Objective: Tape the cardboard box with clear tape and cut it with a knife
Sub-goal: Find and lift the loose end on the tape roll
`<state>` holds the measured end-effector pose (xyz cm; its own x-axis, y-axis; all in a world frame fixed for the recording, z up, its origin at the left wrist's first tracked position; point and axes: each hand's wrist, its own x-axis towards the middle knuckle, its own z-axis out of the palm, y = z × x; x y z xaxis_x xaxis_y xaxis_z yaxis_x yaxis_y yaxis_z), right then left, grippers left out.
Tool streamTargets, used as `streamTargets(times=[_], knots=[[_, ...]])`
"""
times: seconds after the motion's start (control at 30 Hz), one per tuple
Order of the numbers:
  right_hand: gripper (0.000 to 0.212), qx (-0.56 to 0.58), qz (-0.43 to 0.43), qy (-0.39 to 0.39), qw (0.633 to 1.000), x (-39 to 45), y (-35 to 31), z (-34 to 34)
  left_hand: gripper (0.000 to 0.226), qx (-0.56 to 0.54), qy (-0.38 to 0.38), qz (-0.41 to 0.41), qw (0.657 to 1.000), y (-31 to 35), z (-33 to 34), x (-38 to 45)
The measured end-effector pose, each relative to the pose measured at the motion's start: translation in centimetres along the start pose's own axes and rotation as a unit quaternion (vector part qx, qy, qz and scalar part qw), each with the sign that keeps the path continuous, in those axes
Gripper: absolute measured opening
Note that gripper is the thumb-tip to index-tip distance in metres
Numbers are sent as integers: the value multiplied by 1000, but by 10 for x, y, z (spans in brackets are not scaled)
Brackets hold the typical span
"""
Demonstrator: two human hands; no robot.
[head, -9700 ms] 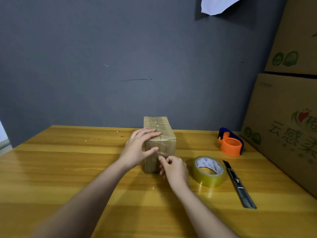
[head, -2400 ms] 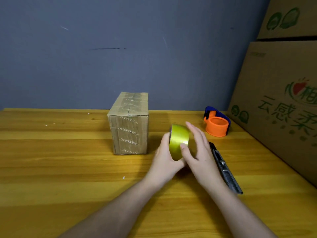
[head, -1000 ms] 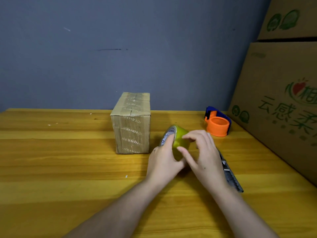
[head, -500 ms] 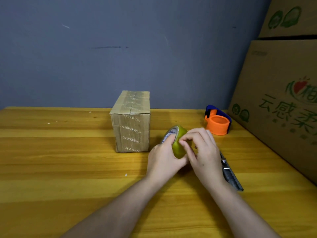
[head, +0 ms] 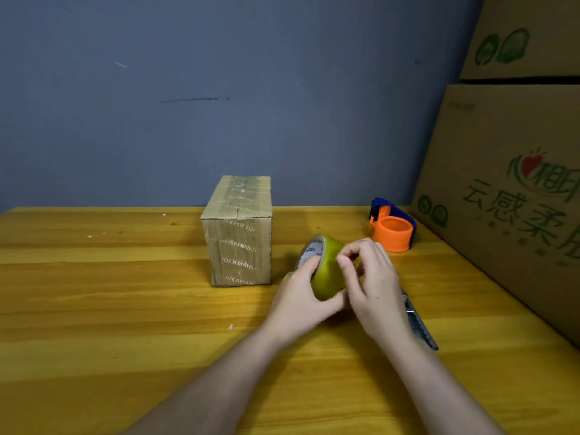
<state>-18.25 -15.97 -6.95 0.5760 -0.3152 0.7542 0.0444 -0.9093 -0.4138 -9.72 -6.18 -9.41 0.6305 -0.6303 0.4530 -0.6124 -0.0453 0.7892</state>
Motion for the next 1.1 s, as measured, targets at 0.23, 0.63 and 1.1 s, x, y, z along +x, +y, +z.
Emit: streamTargets(times=[0.23, 0.63, 1.1], knots=[[12, 89, 53, 3, 995, 3, 1, -2, 30, -7, 14, 0, 1000, 1, -1, -6], [11, 10, 112, 37, 993, -3, -3, -4, 23, -30, -31, -3, 999, 17, -24, -26], [15, -197, -73, -41, 977, 11, -25, -40, 22, -42, -30, 4, 999, 30, -31, -16]])
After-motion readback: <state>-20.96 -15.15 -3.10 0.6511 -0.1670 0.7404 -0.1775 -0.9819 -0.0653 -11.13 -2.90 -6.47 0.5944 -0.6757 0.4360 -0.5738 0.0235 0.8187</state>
